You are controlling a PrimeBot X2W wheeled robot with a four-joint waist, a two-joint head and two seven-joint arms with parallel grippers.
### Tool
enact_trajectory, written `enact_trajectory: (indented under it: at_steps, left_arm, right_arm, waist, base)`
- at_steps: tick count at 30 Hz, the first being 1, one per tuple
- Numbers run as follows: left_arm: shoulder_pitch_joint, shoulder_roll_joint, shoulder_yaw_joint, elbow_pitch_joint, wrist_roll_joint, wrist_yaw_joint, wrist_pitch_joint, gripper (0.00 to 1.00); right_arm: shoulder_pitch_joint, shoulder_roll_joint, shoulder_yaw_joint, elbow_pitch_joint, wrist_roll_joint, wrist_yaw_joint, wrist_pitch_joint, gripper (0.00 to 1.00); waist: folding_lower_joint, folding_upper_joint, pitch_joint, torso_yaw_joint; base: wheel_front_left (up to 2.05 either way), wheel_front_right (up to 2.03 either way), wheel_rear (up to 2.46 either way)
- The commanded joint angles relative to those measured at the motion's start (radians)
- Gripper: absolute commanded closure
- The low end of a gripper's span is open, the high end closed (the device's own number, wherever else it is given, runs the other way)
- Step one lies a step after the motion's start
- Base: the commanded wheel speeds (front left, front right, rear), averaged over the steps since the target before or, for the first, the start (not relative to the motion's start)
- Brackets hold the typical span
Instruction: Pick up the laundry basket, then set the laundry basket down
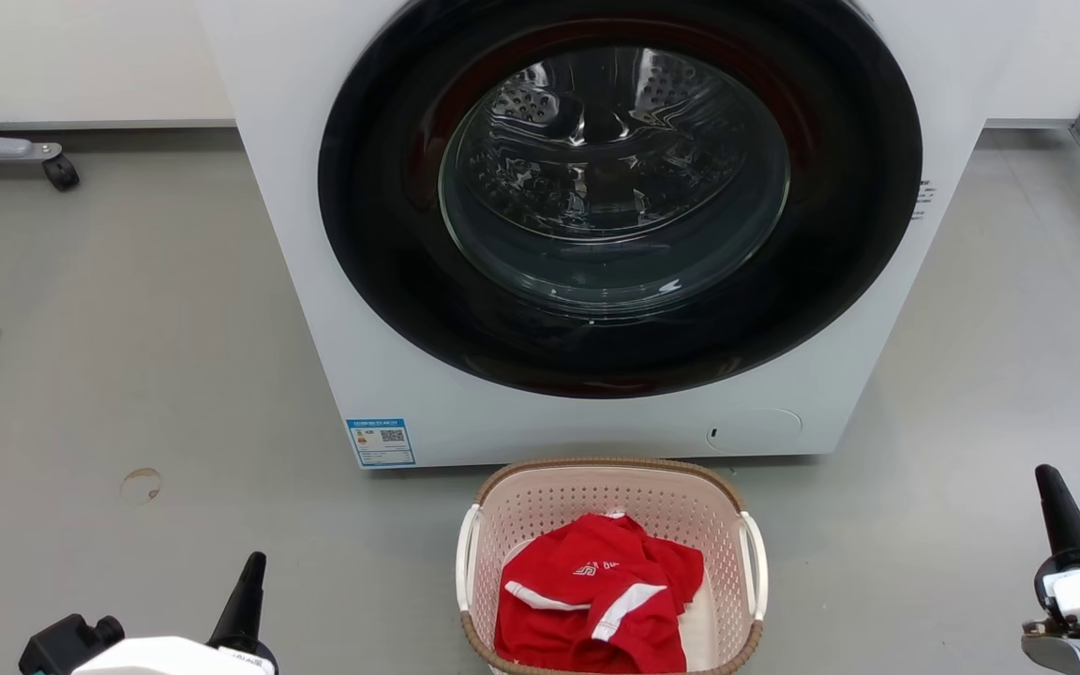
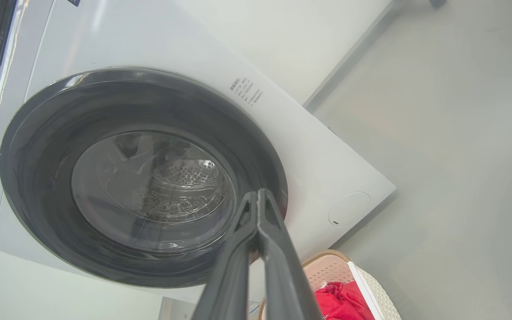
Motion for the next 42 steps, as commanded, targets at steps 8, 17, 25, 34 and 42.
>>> enact_trajectory:
  at_steps: [8, 17, 25, 34, 42]
  left_arm:
    - [-0.072, -0.007, 0.06, -0.01, -0.078, -0.03, 0.01, 1.0]
    - [-0.087, -0.028, 0.094, 0.003, -0.154, -0.052, 0.018, 1.0]
    - [-0.101, -0.047, 0.124, 0.014, -0.222, -0.073, 0.025, 1.0]
    - [-0.115, -0.066, 0.154, 0.026, -0.289, -0.093, 0.032, 1.0]
    - [-0.128, -0.085, 0.184, 0.037, -0.357, -0.113, 0.039, 1.0]
  right_arm:
    - [-0.055, -0.015, -0.026, -0.037, 0.071, -0.002, 0.03, 1.0]
    - [-0.059, -0.007, -0.053, -0.044, 0.138, -0.002, 0.054, 1.0]
    - [-0.062, 0.001, -0.078, -0.05, 0.198, -0.002, 0.076, 1.0]
    - [-0.066, 0.008, -0.103, -0.056, 0.258, -0.002, 0.098, 1.0]
    - [-0.069, 0.016, -0.127, -0.062, 0.318, -0.003, 0.12, 1.0]
  waist:
    - [0.0, -0.0001, 0.002, -0.006]
    - [0.0, -0.0001, 0.003, -0.014]
    - [0.0, -0.0001, 0.005, -0.02]
    - [0.0, -0.0001, 0.007, -0.027]
    - [0.0, -0.0001, 0.008, -0.033]
  base:
    - [0.0, 0.0, 0.0]
    - [0.0, 0.0, 0.0]
    - [0.0, 0.0, 0.0]
    - [0.0, 0.0, 0.0]
    - [0.0, 0.0, 0.0]
